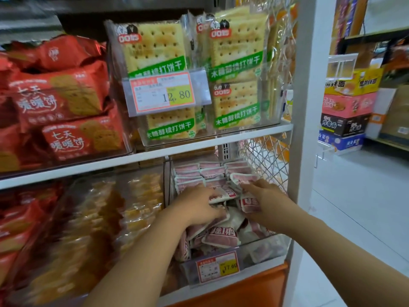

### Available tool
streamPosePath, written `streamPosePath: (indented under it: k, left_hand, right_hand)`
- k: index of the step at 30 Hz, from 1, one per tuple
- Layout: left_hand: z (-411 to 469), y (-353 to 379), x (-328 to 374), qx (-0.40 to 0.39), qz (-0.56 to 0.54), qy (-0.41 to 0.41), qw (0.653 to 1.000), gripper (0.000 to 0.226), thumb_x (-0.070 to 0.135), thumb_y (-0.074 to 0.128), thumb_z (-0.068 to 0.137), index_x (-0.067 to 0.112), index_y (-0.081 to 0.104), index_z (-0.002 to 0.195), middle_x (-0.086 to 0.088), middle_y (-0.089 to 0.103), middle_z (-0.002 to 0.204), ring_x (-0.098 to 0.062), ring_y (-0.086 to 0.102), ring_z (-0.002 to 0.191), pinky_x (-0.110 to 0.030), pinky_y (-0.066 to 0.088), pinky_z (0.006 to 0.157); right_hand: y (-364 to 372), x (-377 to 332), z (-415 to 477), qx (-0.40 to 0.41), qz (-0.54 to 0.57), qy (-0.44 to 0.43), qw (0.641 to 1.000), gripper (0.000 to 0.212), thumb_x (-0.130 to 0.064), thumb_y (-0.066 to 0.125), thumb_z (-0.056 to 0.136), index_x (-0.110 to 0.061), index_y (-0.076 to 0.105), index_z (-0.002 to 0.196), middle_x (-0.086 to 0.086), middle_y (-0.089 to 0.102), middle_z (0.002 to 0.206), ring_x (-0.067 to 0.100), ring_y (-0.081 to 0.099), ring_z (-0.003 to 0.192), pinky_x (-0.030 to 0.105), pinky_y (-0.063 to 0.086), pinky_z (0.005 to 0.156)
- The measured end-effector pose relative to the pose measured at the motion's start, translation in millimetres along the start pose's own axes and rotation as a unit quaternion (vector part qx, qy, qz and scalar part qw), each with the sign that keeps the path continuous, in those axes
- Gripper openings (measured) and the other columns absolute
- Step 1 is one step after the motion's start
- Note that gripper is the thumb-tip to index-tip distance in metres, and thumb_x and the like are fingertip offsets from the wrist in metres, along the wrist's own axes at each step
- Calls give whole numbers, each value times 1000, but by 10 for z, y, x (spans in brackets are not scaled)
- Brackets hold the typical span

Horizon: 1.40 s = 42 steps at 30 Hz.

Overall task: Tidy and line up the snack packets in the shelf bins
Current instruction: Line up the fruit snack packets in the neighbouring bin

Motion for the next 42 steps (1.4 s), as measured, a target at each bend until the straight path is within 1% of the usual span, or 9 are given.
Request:
streamPosePath:
  k: [7,14,19,23,28,34,38,40,42]
  left_hand:
    - [-160,79,55,50,28,30,998,42,40,53,92,28,48,132,1,43,123,-19,52,106,-33,45,88]
    - [-296,101,58,105,120,60,985,51,29,56,93,30,38,141,0,54,134,-23,51,118,-37,43,95]
    - [-327,69,90,167,170,55,970,54,8,55,86,28,48,136,-4,65,111,-25,62,97,-36,49,77]
    - [-311,4,17,199,151,46,967,47,1,52,86,34,60,120,-1,68,99,-22,64,87,-34,50,71]
    - [-346,-74,-10,246,115,72,960,28,14,53,92,31,65,111,8,67,108,-12,63,96,-28,47,82]
    - [-419,-189,-55,217,83,101,967,24,20,54,92,31,69,107,13,67,108,-8,59,99,-26,48,86]
    - [-480,-106,-71,138,59,103,983,22,17,61,89,30,71,104,14,69,101,-2,61,86,-22,51,81]
    - [-490,-102,-106,128,29,92,987,24,17,62,89,29,70,107,14,69,101,1,61,84,-18,51,78]
    - [-502,-123,-166,116,-15,72,991,26,19,61,90,28,67,113,14,69,102,5,59,81,-11,45,73]
  right_hand:
    - [-92,-12,-197,-5,-32,-17,999,48,-18,48,93,-25,41,140,4,42,133,25,55,111,32,45,94]
    - [-320,8,-337,240,52,-32,969,21,-15,51,94,-15,69,106,1,68,88,20,60,77,24,40,63]
    - [-330,-121,-371,313,135,-114,933,29,7,64,80,-17,75,93,-4,69,100,14,56,94,24,39,84]
    - [-311,-27,-344,296,151,-80,940,39,19,62,69,-19,74,71,-4,56,113,26,49,112,28,31,90]
    - [-212,35,-307,210,177,-15,961,45,17,56,76,-26,68,71,5,42,142,22,43,128,14,36,88]
    - [-166,123,-313,95,290,43,951,28,-2,54,88,-21,74,94,-10,59,119,6,58,98,8,43,68]
    - [-181,123,-337,146,304,65,939,11,-20,66,85,-17,75,79,-8,68,84,-4,56,60,8,40,54]
    - [-176,119,-333,181,273,80,941,7,-23,73,80,-20,70,74,-5,67,77,4,58,64,11,40,54]
    - [-136,103,-316,182,259,92,944,19,-23,77,75,-23,67,91,-3,63,90,13,60,77,16,41,59]
Point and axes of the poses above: each hand's wrist, its own z-axis towards the middle knuckle, its own y-axis out of the palm, x = y × z, the point moved 4 cm from there along z, towards the middle knuckle
